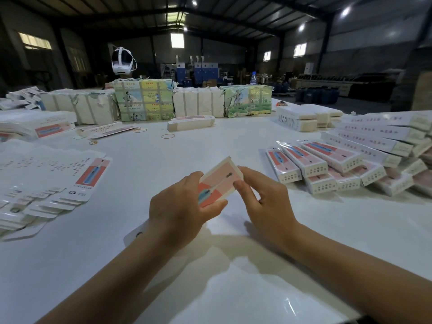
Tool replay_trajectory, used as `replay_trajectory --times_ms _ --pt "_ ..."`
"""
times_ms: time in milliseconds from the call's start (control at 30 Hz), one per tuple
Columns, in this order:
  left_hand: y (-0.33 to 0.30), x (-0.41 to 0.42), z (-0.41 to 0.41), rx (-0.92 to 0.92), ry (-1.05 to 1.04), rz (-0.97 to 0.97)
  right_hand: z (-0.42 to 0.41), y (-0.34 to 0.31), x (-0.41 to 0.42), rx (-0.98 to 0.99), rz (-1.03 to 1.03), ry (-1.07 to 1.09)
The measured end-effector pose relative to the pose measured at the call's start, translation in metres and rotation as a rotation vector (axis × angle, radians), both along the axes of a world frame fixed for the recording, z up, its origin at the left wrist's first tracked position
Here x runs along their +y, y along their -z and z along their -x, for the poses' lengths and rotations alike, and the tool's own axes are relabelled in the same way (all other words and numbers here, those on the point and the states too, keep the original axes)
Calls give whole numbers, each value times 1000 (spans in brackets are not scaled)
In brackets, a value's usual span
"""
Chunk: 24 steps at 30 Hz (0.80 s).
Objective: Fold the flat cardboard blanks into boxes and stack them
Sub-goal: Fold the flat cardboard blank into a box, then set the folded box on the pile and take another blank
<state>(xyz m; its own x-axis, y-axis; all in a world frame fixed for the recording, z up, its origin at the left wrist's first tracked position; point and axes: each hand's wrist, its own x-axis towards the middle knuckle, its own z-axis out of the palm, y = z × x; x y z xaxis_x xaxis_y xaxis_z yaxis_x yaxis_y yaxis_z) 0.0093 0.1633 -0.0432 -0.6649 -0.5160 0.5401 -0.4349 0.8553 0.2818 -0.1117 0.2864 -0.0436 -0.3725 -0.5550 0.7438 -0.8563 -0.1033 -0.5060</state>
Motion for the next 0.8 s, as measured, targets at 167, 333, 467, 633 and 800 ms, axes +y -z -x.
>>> replay_trajectory --times_ms 167,333,467,633,800 --pt "-1 -1 -3 -6 5 18 4 2 0 239 -82 107" --pt "-8 -14 -10 -95 44 -36 4 6 -3 159 -231 90" --pt "-18 -26 -14 -301 28 -11 6 1 -3 432 -306 84" --pt "-14 -29 -19 -345 198 -131 13 1 -1 633 -492 -5" --pt "-12 -35 -21 -40 164 296 32 -6 2 569 -401 149"
